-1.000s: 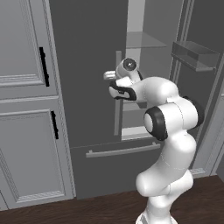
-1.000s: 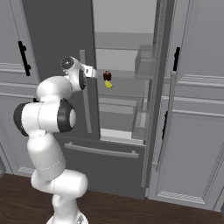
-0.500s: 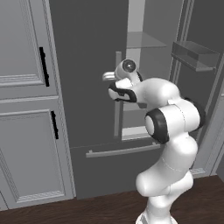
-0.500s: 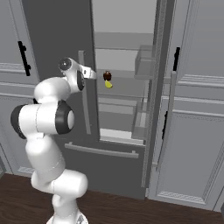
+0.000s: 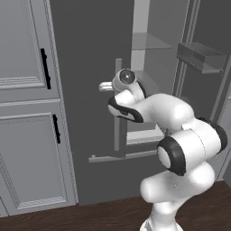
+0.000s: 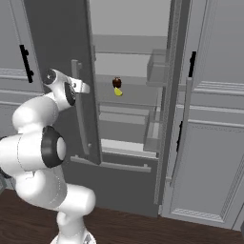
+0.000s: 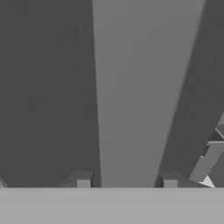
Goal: Grab a lemon wedge from the fridge and one ice cube from the ice bowl, and put them in the glass of lemonade.
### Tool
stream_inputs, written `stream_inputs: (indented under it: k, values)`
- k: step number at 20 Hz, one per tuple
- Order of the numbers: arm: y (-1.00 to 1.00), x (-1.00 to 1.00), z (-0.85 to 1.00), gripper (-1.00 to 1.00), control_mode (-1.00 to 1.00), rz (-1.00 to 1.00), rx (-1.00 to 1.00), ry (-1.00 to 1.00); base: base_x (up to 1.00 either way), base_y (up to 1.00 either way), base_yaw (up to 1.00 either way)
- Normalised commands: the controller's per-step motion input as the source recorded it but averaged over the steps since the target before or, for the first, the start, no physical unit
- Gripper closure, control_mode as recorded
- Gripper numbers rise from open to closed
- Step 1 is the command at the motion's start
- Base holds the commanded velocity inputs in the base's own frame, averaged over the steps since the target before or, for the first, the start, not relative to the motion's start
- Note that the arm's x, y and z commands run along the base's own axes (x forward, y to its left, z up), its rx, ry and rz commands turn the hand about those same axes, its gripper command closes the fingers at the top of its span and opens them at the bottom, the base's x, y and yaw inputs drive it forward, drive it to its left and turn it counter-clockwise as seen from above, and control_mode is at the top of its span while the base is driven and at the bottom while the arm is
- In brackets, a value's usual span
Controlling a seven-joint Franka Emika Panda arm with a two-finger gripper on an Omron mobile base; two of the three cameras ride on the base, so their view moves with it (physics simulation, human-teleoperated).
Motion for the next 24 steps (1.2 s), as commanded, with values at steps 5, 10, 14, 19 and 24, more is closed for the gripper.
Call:
stream_inputs:
  k: [5,10,14,19,24]
  values:
    - [0.66,-1.0,0.59,1.0,-1.0,0.01,-0.01,0.0,0.0,0.0,0.0]
    - [0.63,-1.0,0.5,1.0,-1.0,0.03,-0.01,0.0,0.0,0.0,0.0]
    - [0.21,-0.99,0.34,1.0,-1.0,0.08,0.0,0.0,0.0,0.0,0.0]
    - [-0.22,-0.99,0.39,1.0,-1.0,0.03,0.0,0.0,0.0,0.0,0.0]
    - [-0.64,-0.78,0.56,1.0,-1.0,0.0,0.0,-0.01,0.0,0.0,0.0]
